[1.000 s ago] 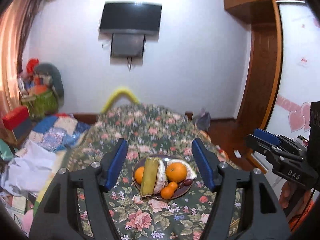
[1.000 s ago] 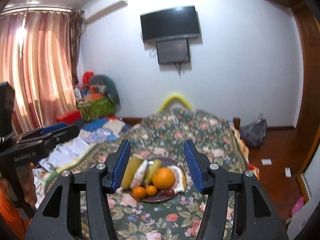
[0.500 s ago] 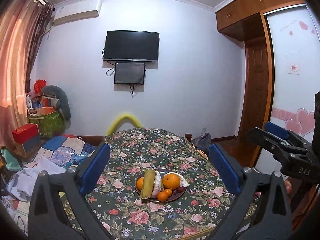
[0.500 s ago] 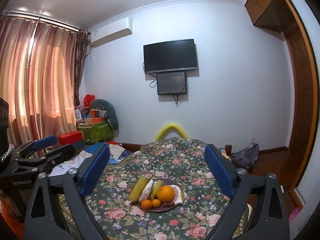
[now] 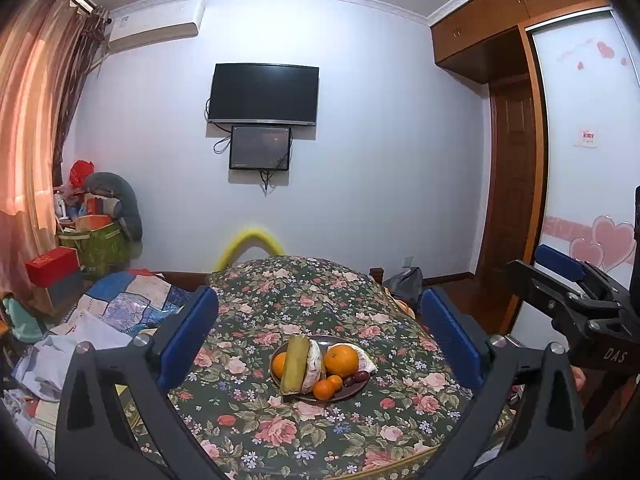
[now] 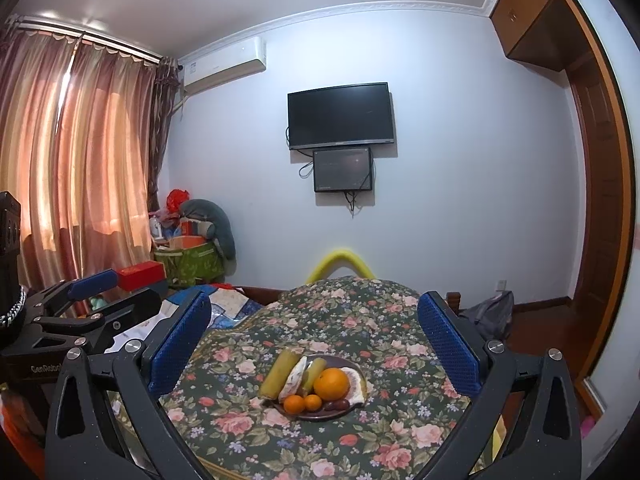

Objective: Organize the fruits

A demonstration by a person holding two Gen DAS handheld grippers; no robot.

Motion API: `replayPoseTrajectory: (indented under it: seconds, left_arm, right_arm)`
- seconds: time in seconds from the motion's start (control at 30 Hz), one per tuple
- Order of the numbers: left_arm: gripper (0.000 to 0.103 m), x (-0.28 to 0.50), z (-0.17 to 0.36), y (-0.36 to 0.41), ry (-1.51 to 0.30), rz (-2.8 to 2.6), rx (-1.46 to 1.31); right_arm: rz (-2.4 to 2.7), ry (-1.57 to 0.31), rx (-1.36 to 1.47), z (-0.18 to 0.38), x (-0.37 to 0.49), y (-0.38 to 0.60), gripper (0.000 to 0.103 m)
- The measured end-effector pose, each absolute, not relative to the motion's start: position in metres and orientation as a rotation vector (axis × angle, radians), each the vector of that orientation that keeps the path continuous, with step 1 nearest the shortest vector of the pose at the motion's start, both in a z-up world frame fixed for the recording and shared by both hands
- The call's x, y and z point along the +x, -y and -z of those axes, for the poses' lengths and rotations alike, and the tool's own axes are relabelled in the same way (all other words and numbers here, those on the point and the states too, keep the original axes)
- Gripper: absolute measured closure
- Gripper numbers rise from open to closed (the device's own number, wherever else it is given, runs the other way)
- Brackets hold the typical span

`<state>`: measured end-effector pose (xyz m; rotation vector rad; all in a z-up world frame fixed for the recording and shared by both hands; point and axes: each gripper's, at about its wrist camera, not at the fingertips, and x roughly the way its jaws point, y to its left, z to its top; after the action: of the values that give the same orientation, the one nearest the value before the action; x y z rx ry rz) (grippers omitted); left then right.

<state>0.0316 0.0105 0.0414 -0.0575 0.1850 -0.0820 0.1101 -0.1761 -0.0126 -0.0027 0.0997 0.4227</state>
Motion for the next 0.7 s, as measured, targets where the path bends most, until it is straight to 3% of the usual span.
replayPoseTrajectory:
  seconds: [0.7]
  left_arm:
    - [0.000, 0.0329, -0.0442, -0.0092, -0.186, 0.084, -0.058]
  right_arm:
    - [-0.424, -0.107, 0.002, 0.0132, 0.1085, 0.1750, 0.000]
